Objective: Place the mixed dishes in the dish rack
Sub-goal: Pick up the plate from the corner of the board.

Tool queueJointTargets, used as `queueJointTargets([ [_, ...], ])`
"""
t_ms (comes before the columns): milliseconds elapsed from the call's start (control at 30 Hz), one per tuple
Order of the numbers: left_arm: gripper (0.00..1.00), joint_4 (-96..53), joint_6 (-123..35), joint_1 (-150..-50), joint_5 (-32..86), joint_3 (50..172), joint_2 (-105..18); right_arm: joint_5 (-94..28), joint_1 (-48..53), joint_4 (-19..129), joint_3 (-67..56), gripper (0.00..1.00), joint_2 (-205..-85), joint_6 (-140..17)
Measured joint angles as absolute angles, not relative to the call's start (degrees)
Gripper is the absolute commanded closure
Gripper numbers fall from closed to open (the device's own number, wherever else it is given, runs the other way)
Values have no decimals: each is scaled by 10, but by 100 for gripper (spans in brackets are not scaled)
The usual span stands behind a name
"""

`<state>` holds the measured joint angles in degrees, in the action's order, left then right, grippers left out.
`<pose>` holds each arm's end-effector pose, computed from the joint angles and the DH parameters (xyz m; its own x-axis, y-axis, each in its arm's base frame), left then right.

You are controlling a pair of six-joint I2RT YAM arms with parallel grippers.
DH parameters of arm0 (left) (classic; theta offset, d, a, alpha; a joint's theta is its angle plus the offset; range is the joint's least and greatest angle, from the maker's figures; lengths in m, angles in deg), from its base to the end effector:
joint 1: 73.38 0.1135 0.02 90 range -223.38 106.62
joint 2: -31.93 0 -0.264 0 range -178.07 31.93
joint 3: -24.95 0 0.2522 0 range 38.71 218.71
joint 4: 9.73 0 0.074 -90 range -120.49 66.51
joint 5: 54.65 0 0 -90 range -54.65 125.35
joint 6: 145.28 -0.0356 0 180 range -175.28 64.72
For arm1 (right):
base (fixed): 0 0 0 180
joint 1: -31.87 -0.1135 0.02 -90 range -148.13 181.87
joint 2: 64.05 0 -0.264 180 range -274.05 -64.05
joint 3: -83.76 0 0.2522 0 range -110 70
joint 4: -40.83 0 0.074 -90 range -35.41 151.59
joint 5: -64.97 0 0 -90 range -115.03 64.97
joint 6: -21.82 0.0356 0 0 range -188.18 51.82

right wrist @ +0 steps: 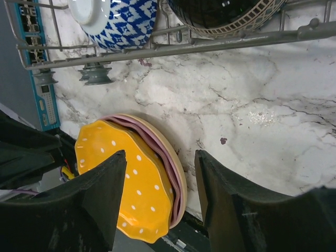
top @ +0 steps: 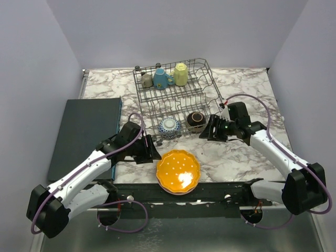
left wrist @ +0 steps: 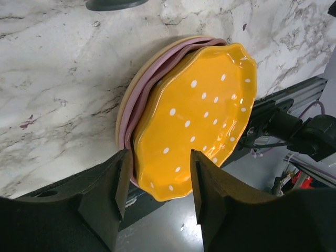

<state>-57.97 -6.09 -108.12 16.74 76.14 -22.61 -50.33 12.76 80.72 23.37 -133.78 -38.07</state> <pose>0.1460 -0.1151 0.2294 -0.9529 -0.2121 -0.2168 -0.0279 0.7731 -0.6337 0.2282 0.0952 0.2398 -0.8998 0.1682 -0.4025 -0.1252 0.7843 0.6076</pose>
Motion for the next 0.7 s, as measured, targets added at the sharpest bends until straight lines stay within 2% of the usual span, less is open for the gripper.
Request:
queueJointTargets([
  [233, 51, -555, -34, -1110, 168, 756, -234, -502, 116, 795, 261, 40, -1337, -372],
  [700, 52, -550, -6, -1152, 212, 756, -241, -499, 112, 779, 292, 41, -1323, -363],
])
